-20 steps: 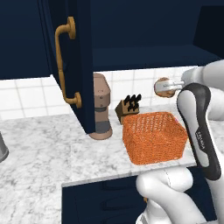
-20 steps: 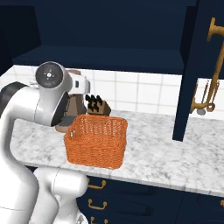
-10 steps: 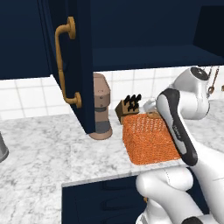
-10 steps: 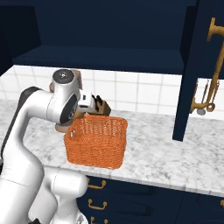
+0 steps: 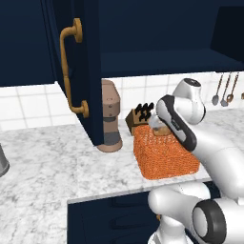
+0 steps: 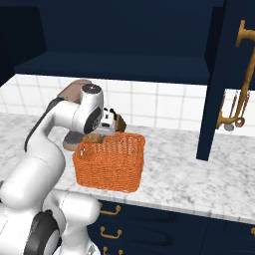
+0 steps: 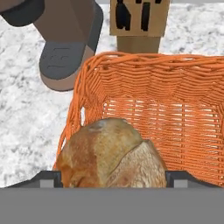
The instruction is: Open the cabinet, pick up the bread from the cabinet and place it in the basket. Then move the basket to the dining counter.
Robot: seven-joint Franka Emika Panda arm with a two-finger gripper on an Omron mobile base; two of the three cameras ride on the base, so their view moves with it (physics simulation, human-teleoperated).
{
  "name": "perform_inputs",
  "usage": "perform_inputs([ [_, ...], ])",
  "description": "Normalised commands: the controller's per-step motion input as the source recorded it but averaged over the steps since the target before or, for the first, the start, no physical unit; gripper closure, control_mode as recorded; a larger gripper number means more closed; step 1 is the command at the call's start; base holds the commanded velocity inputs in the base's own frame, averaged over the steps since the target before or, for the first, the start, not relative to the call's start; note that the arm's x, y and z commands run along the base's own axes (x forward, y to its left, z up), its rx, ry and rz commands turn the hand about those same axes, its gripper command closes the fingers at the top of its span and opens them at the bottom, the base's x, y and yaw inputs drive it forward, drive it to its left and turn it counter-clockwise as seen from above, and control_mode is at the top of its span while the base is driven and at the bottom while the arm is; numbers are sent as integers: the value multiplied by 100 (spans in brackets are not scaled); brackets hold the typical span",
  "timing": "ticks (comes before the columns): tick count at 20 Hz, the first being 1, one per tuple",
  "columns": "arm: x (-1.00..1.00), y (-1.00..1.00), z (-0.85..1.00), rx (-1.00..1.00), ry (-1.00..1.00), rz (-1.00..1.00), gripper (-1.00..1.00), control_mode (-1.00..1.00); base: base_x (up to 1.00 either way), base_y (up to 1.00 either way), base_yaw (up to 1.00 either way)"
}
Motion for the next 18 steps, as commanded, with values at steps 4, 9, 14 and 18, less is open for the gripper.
perform_inputs([
  [4,20,-23,-68,0,0,0,100,-100,0,0,0],
  [9,40,-8,-59,0,4,0,100,-100,0,0,0],
  [14,23,-11,-52,0,3,0,100,-100,0,0,0],
  [18,15,-17,-38,0,0,0,-100,-100,0,0,0],
])
